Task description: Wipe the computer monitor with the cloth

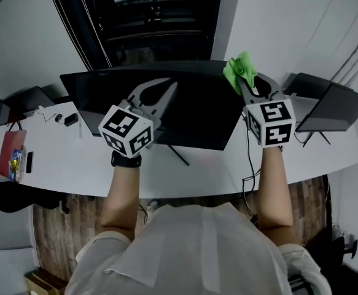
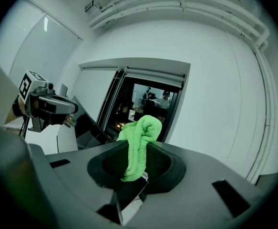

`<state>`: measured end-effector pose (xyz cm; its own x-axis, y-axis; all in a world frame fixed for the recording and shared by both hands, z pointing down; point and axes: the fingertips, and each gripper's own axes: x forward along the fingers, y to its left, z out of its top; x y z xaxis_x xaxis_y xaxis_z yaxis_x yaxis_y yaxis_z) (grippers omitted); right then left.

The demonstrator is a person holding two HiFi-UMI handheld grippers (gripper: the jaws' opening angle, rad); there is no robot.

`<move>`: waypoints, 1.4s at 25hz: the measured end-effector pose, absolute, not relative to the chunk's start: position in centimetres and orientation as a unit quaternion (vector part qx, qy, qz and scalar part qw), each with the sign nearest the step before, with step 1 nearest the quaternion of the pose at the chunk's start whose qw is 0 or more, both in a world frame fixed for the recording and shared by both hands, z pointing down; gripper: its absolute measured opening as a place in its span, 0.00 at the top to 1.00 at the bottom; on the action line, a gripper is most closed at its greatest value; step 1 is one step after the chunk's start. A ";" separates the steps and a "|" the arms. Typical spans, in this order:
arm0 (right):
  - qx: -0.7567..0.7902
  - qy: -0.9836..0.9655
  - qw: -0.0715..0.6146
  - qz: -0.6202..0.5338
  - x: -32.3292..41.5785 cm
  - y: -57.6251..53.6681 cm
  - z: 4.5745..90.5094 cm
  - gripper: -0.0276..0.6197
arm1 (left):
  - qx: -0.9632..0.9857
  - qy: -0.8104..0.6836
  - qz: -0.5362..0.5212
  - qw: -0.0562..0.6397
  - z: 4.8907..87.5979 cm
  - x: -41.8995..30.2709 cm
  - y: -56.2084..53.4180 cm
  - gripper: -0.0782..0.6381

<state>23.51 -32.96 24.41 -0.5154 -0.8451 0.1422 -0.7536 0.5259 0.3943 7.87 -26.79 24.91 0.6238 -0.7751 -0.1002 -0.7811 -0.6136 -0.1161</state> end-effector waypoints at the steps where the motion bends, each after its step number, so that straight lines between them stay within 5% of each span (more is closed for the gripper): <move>1: 0.467 -0.858 0.161 -0.144 23.9 -33.0 24.4 0.85 | -0.897 0.435 0.020 0.074 25.0 8.0 -26.7 0.86; 27: 0.527 -0.823 0.159 -0.141 32.9 -30.2 27.3 0.85 | -0.869 0.488 0.026 0.073 25.9 8.2 -24.8 0.86; 35: 0.528 -0.834 0.084 -0.138 33.7 -26.9 32.0 0.85 | -0.851 0.519 0.048 0.060 30.9 5.7 -22.9 0.86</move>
